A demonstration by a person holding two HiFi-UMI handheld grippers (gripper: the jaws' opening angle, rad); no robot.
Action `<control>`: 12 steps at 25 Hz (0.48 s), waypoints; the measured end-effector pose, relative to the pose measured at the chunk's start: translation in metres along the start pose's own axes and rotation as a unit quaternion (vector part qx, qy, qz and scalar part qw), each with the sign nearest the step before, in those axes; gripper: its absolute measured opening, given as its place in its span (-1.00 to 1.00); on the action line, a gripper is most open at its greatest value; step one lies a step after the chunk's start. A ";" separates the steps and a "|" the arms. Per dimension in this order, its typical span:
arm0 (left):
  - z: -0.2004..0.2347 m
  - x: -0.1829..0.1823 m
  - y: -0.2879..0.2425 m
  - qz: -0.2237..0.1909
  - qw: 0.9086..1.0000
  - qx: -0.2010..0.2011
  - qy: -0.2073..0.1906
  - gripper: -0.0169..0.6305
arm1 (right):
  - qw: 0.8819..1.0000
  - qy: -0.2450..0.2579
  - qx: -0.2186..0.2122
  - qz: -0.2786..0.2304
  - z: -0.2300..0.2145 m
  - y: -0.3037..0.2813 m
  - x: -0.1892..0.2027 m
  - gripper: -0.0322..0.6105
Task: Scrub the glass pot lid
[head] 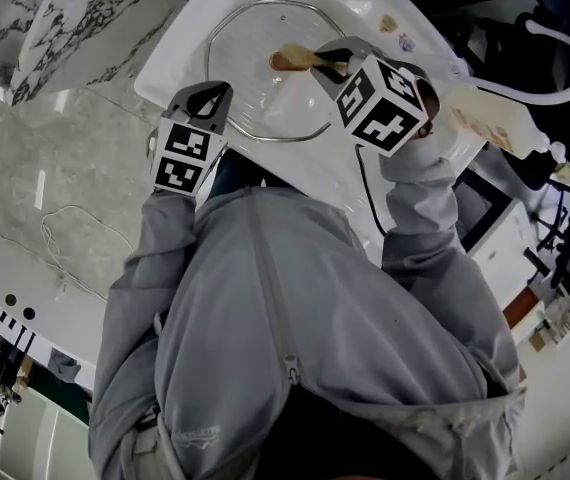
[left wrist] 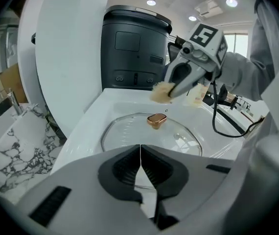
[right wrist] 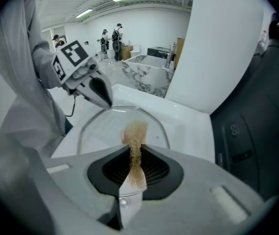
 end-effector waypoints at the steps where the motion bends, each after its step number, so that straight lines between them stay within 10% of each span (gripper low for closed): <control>1: 0.003 0.002 -0.001 0.004 1.000 -0.003 0.002 -0.92 | 1.000 -0.002 0.020 -0.001 -0.016 -0.003 -0.001 -0.76; 12: 0.020 0.031 -0.007 0.062 0.998 -0.019 0.012 -0.92 | 0.990 0.094 0.093 0.056 -0.095 -0.102 -0.031 -0.76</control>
Point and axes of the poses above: the fingertips, and each gripper's own axes: y backward along the fingers, z to its left, x out of its underside, the point moved 4 cm from there along y, backward along the fingers, and after that the axes turned 11 degrees about z, right-handed, at the moved point
